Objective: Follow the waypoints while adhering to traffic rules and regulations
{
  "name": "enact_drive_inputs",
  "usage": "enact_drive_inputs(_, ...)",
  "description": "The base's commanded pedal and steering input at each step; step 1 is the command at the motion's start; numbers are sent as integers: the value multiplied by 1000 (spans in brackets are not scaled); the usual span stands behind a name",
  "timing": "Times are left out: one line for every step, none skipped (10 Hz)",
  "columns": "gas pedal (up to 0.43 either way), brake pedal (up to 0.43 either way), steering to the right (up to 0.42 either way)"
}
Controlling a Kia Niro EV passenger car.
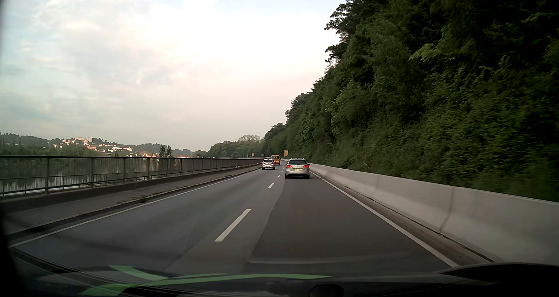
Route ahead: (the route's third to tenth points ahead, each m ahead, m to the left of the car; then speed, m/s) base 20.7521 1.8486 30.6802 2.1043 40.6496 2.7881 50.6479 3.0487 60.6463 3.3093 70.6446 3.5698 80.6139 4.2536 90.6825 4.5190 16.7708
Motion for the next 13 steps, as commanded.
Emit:
enact_drive_inputs(110,0,-8)
enact_drive_inputs(110,0,-8)
enact_drive_inputs(110,0,-8)
enact_drive_inputs(110,0,-7)
enact_drive_inputs(110,0,-7)
enact_drive_inputs(110,0,-7)
enact_drive_inputs(110,0,-6)
enact_drive_inputs(110,0,-5)
enact_drive_inputs(110,0,-1)
enact_drive_inputs(110,0,3)
enact_drive_inputs(110,0,5)
enact_drive_inputs(110,0,5)
enact_drive_inputs(110,0,3)
